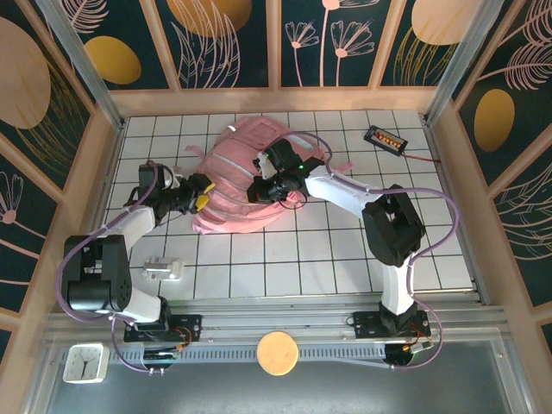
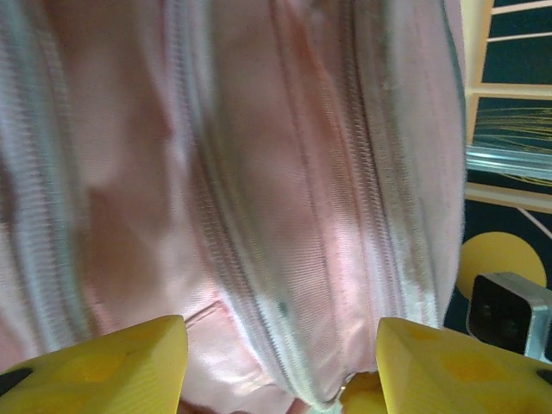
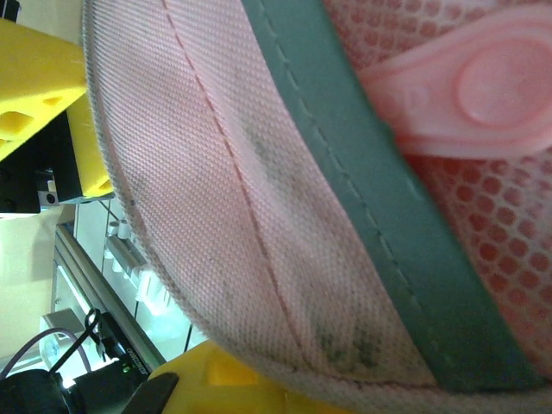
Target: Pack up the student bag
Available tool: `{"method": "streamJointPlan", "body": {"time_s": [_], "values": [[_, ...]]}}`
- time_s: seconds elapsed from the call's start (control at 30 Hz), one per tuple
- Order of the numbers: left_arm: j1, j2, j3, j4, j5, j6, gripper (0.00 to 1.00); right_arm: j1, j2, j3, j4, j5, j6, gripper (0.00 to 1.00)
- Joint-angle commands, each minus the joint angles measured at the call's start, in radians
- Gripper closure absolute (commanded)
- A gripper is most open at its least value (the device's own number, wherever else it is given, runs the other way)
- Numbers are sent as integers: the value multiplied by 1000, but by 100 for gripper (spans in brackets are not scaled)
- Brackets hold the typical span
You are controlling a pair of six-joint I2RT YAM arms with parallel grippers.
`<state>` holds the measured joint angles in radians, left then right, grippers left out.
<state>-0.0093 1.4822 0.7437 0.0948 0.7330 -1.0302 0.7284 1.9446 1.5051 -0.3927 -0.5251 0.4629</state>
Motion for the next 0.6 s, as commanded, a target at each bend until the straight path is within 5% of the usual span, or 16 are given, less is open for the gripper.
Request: {"method": "streamJointPlan", "body": {"time_s": [0.0, 0.27, 0.37, 0.4, 0.57], "values": [[-38, 36, -3, 94, 17, -99, 42, 17, 7, 33, 30, 3, 5, 100], [-64, 125, 17, 126, 4, -105, 58, 27, 11, 37, 37, 8, 11, 100], [-63, 147, 21, 134, 6, -99, 81, 29, 13, 41, 32, 11, 10, 100], [-63, 154, 24, 133, 9, -93, 97, 29, 13, 42, 26, 13, 8, 100], [-61, 148, 60, 49, -22, -24, 100, 27, -4, 46, -97, 70, -24, 100]]}}
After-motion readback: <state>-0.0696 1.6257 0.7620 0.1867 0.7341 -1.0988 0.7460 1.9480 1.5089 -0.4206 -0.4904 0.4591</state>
